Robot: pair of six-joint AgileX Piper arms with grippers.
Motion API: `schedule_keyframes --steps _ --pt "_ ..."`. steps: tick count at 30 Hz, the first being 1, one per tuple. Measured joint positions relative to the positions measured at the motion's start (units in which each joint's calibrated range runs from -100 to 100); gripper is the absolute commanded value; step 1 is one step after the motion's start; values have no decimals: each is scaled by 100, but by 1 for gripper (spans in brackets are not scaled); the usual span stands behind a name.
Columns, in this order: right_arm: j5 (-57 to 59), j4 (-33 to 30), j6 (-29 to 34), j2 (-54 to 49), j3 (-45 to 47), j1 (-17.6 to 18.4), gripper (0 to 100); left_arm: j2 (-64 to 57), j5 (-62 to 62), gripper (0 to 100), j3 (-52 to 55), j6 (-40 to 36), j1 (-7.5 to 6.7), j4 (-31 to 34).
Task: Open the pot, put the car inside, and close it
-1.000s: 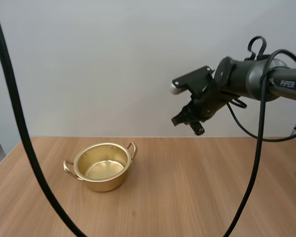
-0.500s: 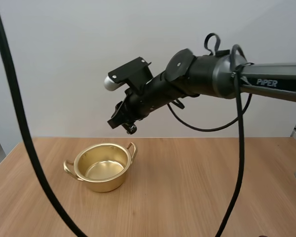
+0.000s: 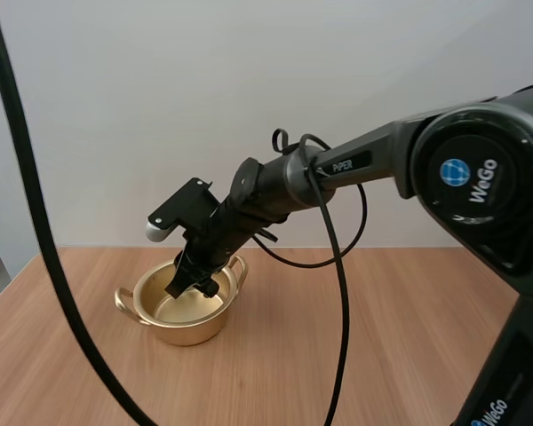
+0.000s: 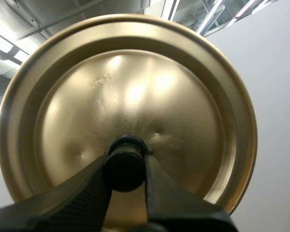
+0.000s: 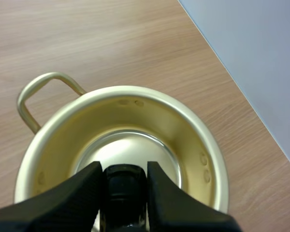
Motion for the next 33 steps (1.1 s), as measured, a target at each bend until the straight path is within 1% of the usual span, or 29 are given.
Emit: schedule_keyframes --steps 2,8,12,14,25,26,28,33 --pt "-235 0 -86 208 0 66 0 0 0 0 0 0 0 0" --pt "-466 0 -249 609 -76 219 0 0 0 0 0 0 0 10" --pt "-644 0 -349 824 -76 219 0 0 0 0 0 0 0 10" --pt "-826 -107 -349 957 -76 219 0 0 0 0 0 0 0 10" --pt "-1056 -248 -408 1292 -76 219 0 0 62 0 0 0 0 10" --pt "-1056 -233 -408 1307 -76 219 3 0 62 0 0 0 0 10" --pt "-1185 -233 -408 1328 -85 219 22 0 62 0 0 0 0 10" --pt "-1532 -243 -408 1344 -85 219 82 0 62 0 0 0 0 10"
